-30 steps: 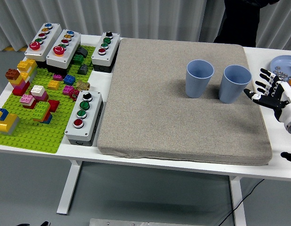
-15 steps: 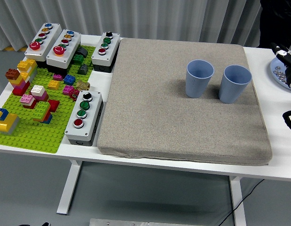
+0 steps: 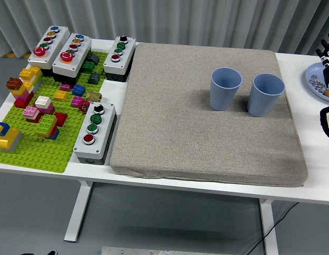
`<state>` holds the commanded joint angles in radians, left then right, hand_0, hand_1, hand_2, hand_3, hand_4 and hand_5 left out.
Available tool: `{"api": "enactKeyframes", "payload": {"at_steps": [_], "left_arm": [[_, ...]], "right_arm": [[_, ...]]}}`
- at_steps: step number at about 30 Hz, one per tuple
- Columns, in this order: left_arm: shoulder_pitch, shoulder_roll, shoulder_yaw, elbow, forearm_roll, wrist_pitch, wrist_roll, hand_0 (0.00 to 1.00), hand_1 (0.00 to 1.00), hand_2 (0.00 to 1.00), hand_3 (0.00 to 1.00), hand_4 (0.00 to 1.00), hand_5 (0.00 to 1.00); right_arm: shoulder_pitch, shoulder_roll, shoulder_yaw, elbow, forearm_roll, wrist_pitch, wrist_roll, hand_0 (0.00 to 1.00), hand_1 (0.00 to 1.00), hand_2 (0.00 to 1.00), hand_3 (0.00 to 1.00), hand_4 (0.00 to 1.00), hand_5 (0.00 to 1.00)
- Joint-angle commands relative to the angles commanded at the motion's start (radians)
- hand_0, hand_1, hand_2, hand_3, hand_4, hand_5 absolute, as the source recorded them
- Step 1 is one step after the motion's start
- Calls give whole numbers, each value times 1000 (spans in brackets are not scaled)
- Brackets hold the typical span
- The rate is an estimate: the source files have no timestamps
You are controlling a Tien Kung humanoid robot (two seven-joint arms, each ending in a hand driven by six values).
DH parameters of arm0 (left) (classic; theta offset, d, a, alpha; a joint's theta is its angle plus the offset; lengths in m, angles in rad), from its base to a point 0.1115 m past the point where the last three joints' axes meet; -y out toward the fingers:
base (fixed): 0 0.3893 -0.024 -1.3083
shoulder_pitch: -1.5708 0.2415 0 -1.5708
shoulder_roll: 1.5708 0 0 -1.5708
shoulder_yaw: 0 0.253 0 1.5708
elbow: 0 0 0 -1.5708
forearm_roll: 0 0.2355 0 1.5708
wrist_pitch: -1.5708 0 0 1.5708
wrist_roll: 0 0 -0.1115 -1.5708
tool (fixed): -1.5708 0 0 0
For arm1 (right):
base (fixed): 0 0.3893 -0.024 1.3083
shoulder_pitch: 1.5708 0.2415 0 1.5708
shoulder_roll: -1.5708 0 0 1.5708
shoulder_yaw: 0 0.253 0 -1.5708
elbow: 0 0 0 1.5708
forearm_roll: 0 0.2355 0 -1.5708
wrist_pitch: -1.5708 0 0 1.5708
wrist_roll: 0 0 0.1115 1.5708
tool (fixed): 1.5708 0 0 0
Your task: Pick cup pour cup place
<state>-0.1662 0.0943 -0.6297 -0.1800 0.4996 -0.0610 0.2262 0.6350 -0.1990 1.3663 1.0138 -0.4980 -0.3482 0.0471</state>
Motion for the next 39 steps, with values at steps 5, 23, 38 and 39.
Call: {"api": "enactKeyframes", "payload": {"at_steps": [5, 23, 38, 39], "left_arm": [[-3, -2, -14, 0, 11, 0, 1, 780, 786, 850, 731, 507, 971], [-3, -6, -30, 0, 22, 1, 4, 779, 787, 851, 731, 507, 972], [-1, -6, -34, 0, 28, 2, 5, 779, 786, 851, 730, 507, 972], [-1, -6, -34, 0, 28, 2, 5, 779, 786, 851, 730, 507, 972]], "right_arm": [[1, 0, -6, 1, -52, -16, 11, 926, 842, 842, 811, 748, 998], [-1, 2, -7, -1, -86, -18, 13, 928, 842, 841, 813, 741, 998], [-2, 2, -1, 2, -90, -22, 14, 931, 844, 843, 813, 737, 998], [-3, 2, 0, 3, -90, -22, 13, 931, 844, 843, 813, 737, 998]]}}
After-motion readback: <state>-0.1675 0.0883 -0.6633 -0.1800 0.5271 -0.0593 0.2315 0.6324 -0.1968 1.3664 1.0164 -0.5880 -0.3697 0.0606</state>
